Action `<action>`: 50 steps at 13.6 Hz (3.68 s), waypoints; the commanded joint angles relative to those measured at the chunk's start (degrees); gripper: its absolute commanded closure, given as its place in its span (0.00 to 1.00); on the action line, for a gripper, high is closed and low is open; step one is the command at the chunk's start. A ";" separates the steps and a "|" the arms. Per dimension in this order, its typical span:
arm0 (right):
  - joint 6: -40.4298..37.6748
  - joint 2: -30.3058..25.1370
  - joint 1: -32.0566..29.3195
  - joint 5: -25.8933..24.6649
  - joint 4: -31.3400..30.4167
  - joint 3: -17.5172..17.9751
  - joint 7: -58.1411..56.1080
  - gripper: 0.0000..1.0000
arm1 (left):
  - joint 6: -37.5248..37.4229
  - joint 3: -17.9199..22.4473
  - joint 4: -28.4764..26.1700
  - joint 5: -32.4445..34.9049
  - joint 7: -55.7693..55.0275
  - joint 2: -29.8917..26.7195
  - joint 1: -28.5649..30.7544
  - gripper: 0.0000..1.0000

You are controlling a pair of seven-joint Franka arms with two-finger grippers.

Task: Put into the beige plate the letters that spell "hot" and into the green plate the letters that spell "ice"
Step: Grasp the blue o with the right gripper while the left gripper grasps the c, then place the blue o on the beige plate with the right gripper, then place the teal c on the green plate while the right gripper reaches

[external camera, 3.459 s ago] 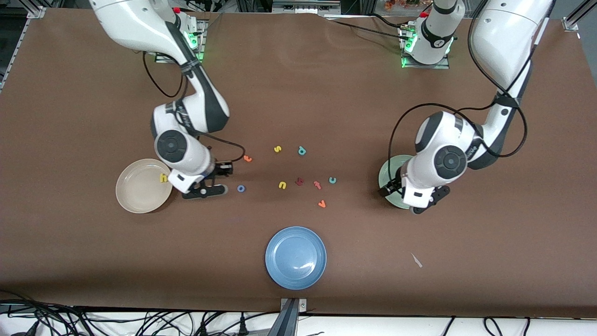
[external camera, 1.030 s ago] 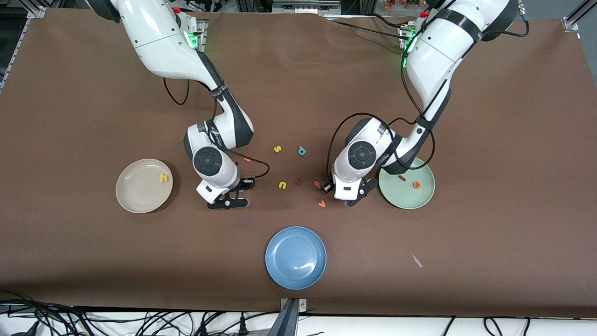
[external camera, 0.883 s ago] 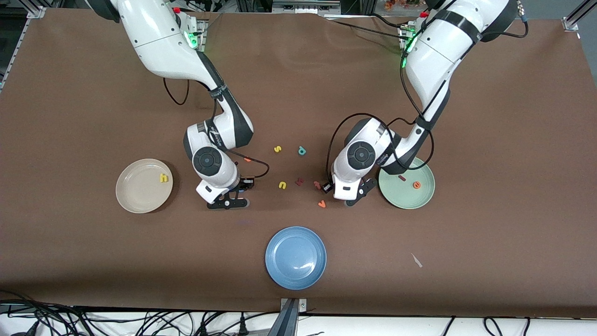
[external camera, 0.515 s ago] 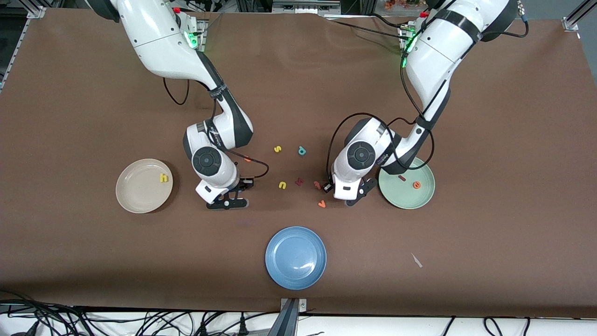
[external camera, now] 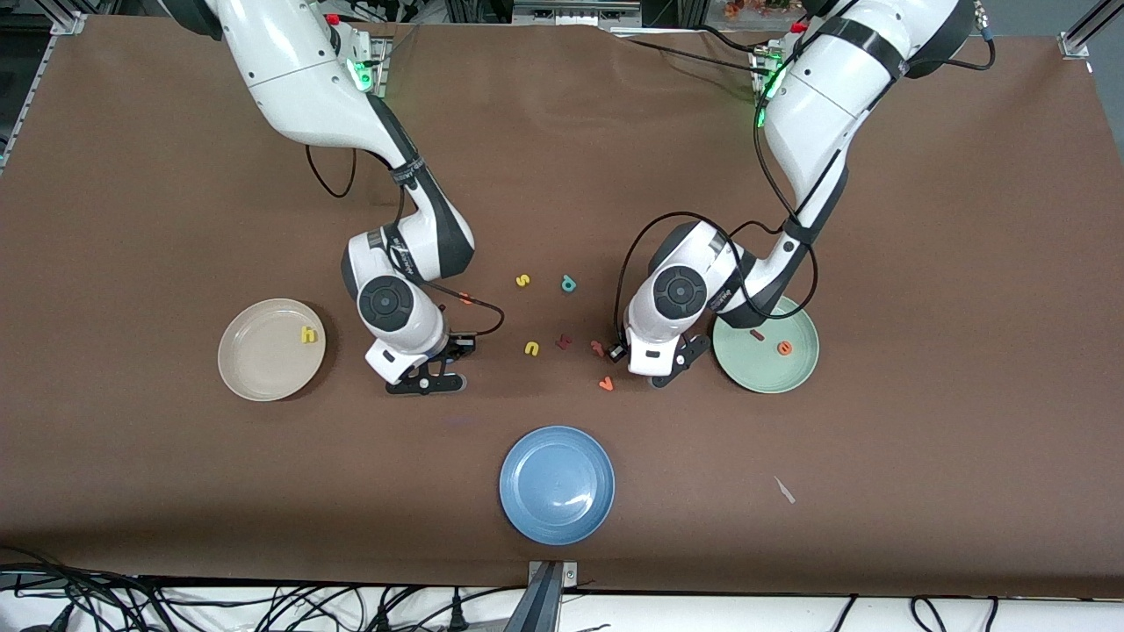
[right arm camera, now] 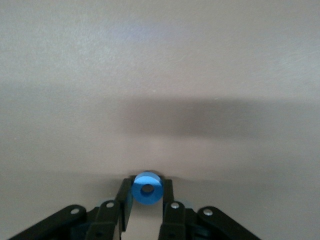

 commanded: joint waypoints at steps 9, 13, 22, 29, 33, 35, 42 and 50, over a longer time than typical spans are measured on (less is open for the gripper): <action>-4.04 -22.43 -19.68 -0.74 -22.03 0.07 -35.16 0.80 | -0.07 0.12 0.84 1.73 -0.62 0.71 -1.07 0.64; -3.87 -26.31 -23.21 -6.80 -26.52 -0.11 -36.68 0.75 | -0.25 0.03 0.75 1.38 -0.70 0.71 -1.68 0.65; -3.69 -26.05 -23.13 -6.03 -26.35 -0.20 -35.89 0.37 | -6.11 -0.58 1.54 1.82 0.52 -5.76 3.32 0.88; 1.22 -22.54 -15.06 -4.09 -25.82 9.64 -2.45 0.37 | -30.48 -0.49 -0.65 0.93 25.37 -14.50 16.23 0.86; 2.28 -19.47 -7.59 -4.17 -22.58 10.00 7.78 0.37 | -20.39 -0.41 -1.71 1.38 25.58 -8.71 17.57 0.83; 4.29 -17.79 -5.39 -4.17 -22.04 10.00 9.55 0.37 | -18.45 -0.41 -1.71 1.29 24.17 -6.86 17.04 0.82; 11.42 -11.81 -0.89 -5.32 -20.99 10.00 15.18 0.37 | -19.23 -0.32 -0.57 1.02 25.75 -9.90 18.27 0.00; 11.95 -12.16 -1.33 -6.11 -22.92 10.00 15.09 0.37 | -30.80 0.03 3.63 1.46 34.95 -26.35 21.96 0.00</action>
